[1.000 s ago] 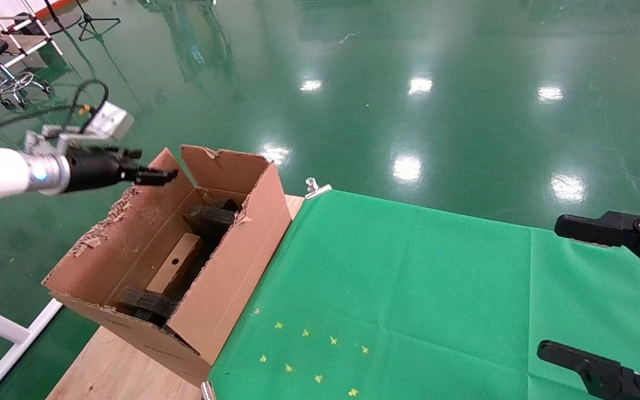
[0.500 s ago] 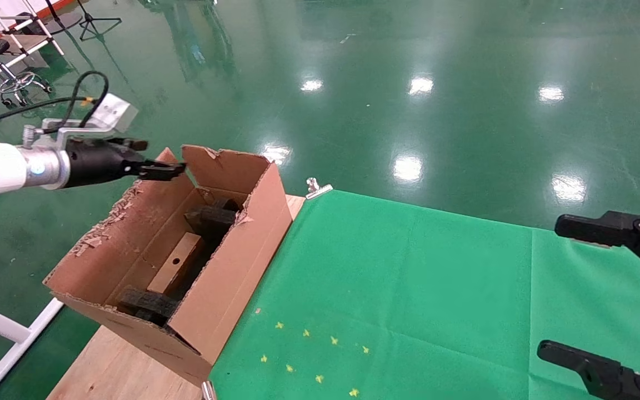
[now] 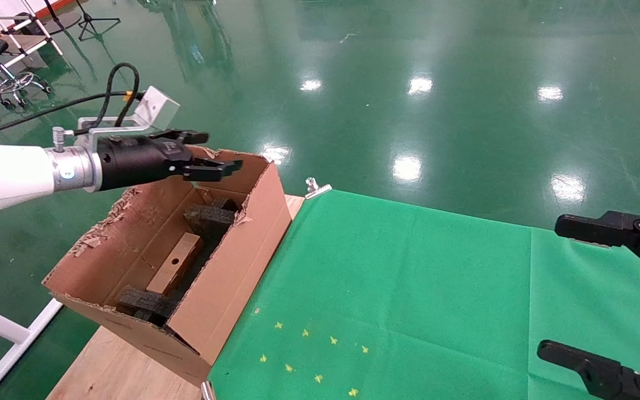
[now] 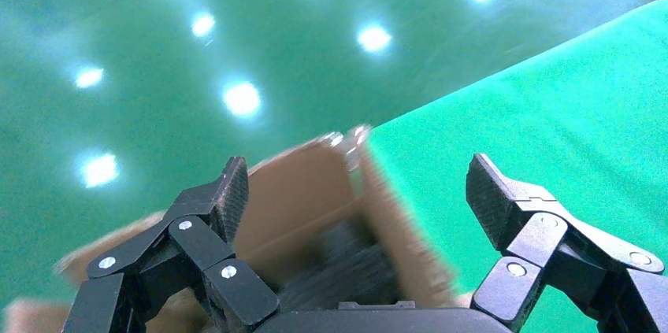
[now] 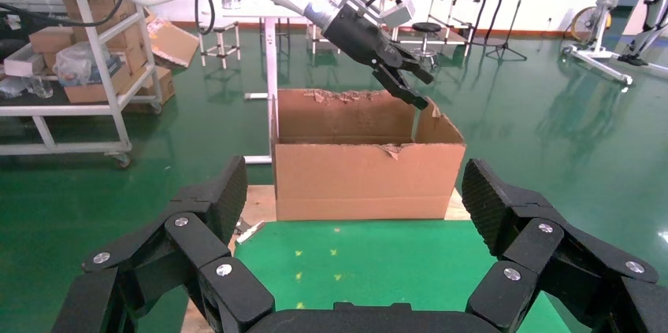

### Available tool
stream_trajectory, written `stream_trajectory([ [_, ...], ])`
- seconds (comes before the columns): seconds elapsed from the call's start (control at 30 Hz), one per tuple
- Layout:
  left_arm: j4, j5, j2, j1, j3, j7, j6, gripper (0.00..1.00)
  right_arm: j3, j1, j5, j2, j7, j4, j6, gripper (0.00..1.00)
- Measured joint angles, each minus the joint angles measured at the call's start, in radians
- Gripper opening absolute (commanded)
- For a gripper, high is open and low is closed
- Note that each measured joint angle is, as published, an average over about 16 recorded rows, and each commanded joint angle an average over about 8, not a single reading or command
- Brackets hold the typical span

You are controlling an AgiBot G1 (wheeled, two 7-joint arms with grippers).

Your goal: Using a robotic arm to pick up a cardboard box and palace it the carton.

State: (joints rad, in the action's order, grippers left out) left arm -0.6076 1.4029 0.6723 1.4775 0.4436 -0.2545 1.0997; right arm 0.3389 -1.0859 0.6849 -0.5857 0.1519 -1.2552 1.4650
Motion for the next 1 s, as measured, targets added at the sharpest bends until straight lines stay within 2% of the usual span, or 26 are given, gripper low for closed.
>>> stream_trajectory([
  [1.0, -0.498, -0.495, -0.045, -0.297, -0.121, 0.049, 0.292, 1.00, 0.000, 0.000, 0.000, 0.000, 0.000, 0.000, 0.000, 1.00],
])
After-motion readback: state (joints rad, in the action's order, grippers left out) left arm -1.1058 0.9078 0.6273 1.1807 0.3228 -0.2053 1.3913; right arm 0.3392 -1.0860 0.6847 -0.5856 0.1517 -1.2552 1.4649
